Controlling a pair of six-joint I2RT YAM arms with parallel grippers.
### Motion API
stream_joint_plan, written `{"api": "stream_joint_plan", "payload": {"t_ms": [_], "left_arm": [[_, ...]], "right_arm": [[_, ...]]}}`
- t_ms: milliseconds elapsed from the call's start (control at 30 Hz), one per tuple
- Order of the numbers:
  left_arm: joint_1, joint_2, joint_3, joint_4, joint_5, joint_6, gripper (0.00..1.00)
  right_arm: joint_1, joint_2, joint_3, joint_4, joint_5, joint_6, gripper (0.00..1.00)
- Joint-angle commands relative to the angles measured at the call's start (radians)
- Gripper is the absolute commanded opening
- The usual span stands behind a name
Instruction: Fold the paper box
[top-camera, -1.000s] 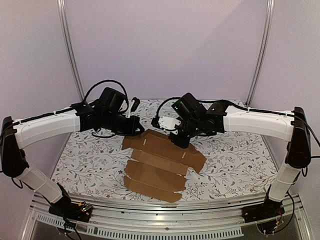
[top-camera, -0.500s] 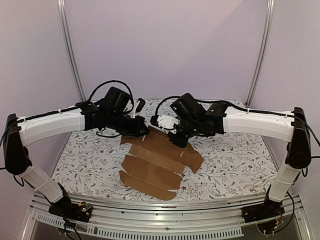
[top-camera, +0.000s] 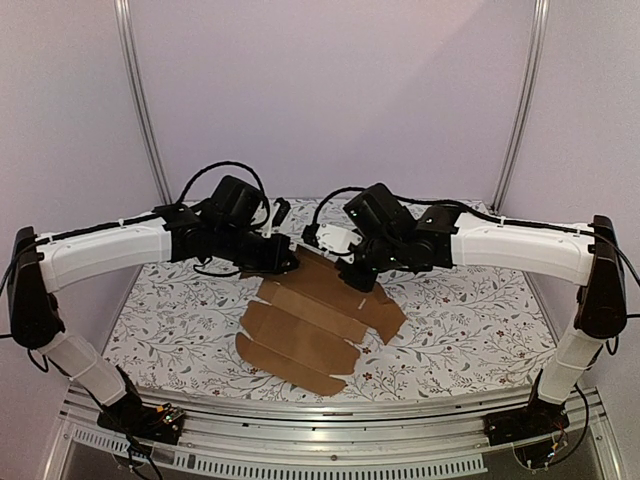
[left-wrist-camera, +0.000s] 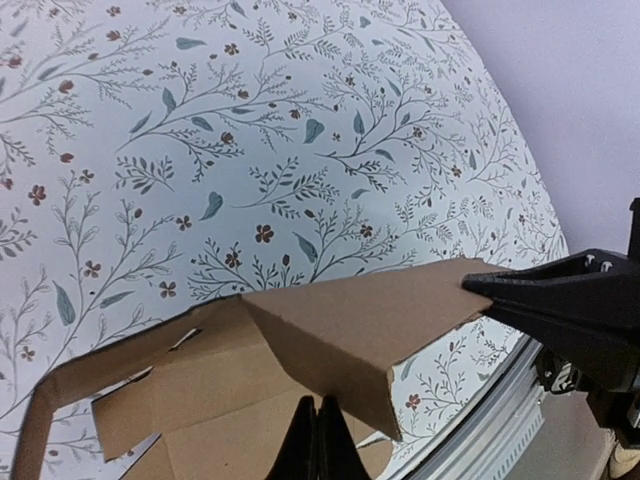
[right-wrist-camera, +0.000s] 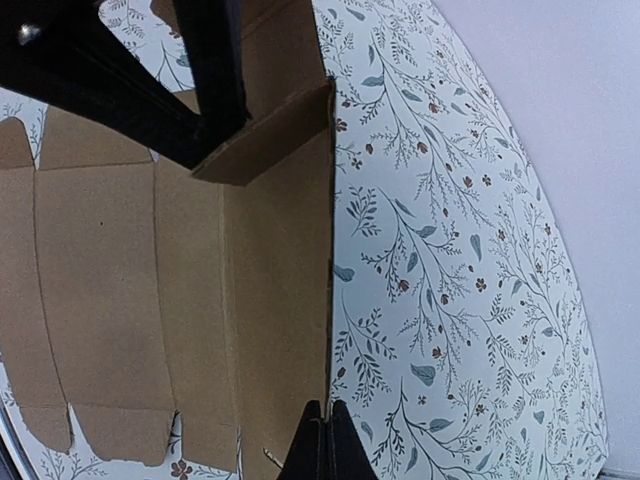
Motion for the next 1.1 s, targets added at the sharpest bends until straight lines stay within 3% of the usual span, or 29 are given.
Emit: {"api": "stream_joint_plan", "payload": {"t_ms": [0,433,1067], "left_arm": [[-0.005,-0.035,0.009,-0.050,-0.064,0.024,0.00],[0.006,-0.135,-0.165,-0.080,-0.245,0.018,0.00],[0.034,-0.134,-0.305,0.176,-0.427,0.008,0.00]], "right_arm": [[0.012,-0.016,-0.019,0.025,0.064,0.025,0.00],[0.012,0.025,-0.016,0.035,0.095,0.062,0.00],[0.011,-0.004,-0.041,0.050,-0.020,0.121,0.00]]}}
